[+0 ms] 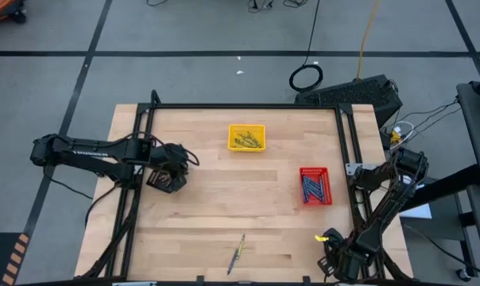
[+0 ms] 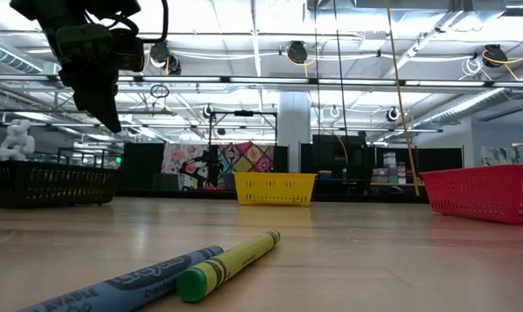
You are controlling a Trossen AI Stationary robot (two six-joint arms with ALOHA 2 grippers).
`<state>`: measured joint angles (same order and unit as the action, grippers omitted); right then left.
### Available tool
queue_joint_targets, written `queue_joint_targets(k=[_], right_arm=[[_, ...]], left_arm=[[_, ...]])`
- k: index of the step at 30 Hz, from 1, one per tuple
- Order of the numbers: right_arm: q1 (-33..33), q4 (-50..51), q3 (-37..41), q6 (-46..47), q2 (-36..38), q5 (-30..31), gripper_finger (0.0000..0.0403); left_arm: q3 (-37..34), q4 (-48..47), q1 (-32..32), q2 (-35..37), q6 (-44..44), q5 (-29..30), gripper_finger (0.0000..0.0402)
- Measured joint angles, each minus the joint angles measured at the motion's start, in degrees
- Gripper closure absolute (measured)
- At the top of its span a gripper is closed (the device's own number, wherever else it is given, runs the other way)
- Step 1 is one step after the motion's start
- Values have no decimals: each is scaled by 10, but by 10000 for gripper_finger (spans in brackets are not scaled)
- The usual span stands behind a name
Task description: Sort crayons
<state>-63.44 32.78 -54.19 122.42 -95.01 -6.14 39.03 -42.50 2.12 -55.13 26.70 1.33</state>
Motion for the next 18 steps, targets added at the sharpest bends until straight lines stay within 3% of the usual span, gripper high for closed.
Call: queue_joint_targets(k=[14,18], right_arm=[[-15,-16,-1,28,-19,-6,299],[-16,-13,-1,43,-20,7,320]], left_arm=[[0,2,0,0,0,0,340],[0,2,0,0,0,0,340]])
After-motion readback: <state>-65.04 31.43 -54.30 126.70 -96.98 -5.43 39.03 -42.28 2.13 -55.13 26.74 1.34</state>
